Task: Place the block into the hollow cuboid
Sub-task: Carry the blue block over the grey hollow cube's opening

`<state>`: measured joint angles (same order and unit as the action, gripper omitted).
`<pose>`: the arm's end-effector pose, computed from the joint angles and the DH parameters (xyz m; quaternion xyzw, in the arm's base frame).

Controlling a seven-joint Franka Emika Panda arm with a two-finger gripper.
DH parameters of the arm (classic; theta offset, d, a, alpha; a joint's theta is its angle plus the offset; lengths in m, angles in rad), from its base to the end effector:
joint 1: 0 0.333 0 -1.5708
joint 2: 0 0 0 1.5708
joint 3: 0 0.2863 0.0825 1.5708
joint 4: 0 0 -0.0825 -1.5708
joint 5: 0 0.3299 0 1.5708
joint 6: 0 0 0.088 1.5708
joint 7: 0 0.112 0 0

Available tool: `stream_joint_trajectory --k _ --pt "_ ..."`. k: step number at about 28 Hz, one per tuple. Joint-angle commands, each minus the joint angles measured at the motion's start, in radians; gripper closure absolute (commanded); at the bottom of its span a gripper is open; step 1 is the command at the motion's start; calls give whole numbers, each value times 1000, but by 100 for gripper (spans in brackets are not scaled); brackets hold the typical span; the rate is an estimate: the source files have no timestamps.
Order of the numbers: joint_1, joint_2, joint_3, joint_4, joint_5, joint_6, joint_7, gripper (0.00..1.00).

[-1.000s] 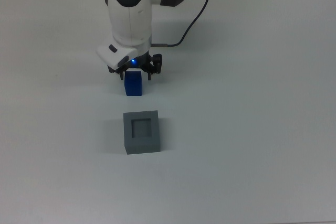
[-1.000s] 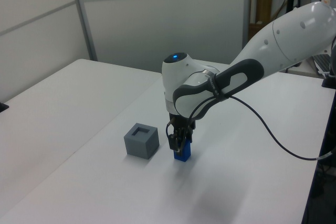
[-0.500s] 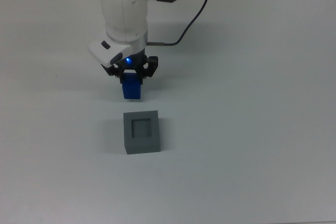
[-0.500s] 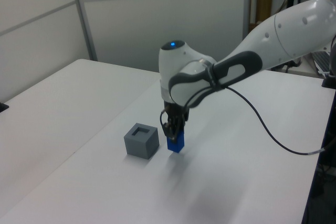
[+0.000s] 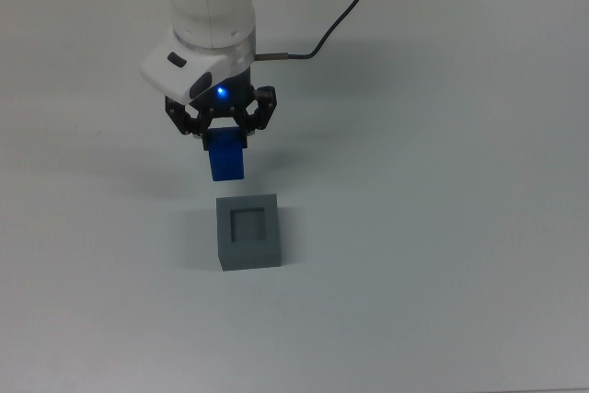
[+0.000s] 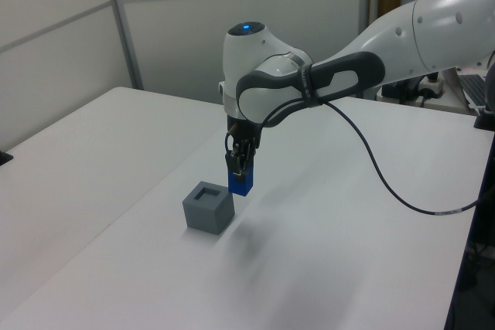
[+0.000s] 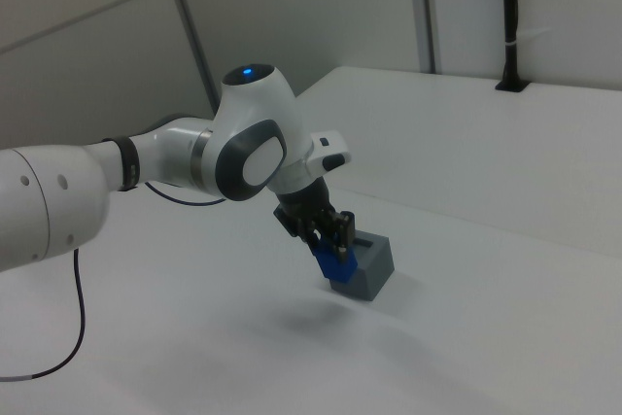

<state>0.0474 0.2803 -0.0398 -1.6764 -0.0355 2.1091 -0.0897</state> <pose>0.5991 0.0049 0.4404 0.9952 0.0576 0.0753 0.0244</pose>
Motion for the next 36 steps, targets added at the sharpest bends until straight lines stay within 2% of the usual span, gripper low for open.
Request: stream_joint_trajectory --k 1,5,10,19,22,36 --pt "0 68 -6 63 2 23 -22 94" --pt "0 88 -6 73 12 97 -10 94" --pt "-3 111 -6 76 62 172 -2 94" --pt "-9 145 1 113 72 181 -12 94" --pt "-9 169 1 135 95 212 -7 94" --pt "-8 178 12 135 114 218 -12 94"
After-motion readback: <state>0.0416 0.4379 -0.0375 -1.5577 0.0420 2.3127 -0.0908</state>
